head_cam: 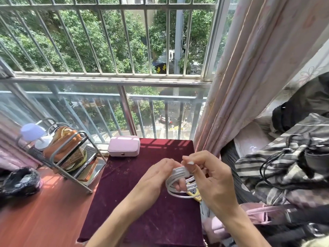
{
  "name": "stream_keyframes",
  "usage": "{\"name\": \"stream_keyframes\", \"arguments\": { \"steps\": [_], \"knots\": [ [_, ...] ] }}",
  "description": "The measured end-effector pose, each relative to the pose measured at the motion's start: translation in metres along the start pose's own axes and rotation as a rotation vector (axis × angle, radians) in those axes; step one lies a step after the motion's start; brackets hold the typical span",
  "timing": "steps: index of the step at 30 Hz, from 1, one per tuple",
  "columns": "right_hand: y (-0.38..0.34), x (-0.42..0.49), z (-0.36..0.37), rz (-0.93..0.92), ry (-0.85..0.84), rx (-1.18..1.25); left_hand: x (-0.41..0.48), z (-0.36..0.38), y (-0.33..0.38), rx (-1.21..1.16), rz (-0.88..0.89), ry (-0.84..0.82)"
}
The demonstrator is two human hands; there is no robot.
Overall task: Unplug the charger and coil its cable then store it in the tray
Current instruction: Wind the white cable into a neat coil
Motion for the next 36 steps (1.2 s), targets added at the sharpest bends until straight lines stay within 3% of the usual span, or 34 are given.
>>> {"name": "stream_keyframes", "arguments": {
  "steps": [2, 7, 12, 15, 19, 23, 25, 36],
  "knots": [
    [-0.009, -0.001, 0.001, -0.115, -0.011, -0.028, 0.001, 0.001, 0.006, 0.097, -0.016, -0.061],
    [-0.019, -0.007, -0.004, -0.251, 0.001, -0.135, 0.005, -0.003, 0.011, 0.498, 0.001, 0.077],
    [-0.027, -0.009, -0.007, -0.397, -0.041, -0.24, 0.002, 0.003, 0.008, 0.129, -0.292, -0.256],
    [-0.028, -0.01, -0.005, -0.408, -0.06, -0.255, -0.004, 0.011, 0.013, -0.013, -0.349, -0.397],
    [-0.023, -0.005, -0.007, -0.269, -0.042, -0.199, -0.001, 0.008, 0.011, 0.032, -0.278, -0.356],
    [-0.007, 0.001, -0.01, 0.145, 0.012, 0.005, 0.006, -0.005, 0.01, 0.414, -0.079, -0.118],
    [-0.001, 0.002, -0.008, 0.264, -0.01, 0.092, 0.005, -0.006, 0.012, 0.56, 0.005, -0.05],
    [0.008, 0.001, -0.013, 0.44, -0.124, -0.115, -0.008, 0.003, 0.022, 0.798, 0.24, 0.116]
  ]
}}
Point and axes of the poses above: each hand's wrist, its own x-axis towards the middle knuckle, its own z-axis out of the palm, y = z × x, the point moved 6 cm from there along x, towards the middle knuckle, and after that the axes turned 13 degrees about -z, right-handed, at the moved point
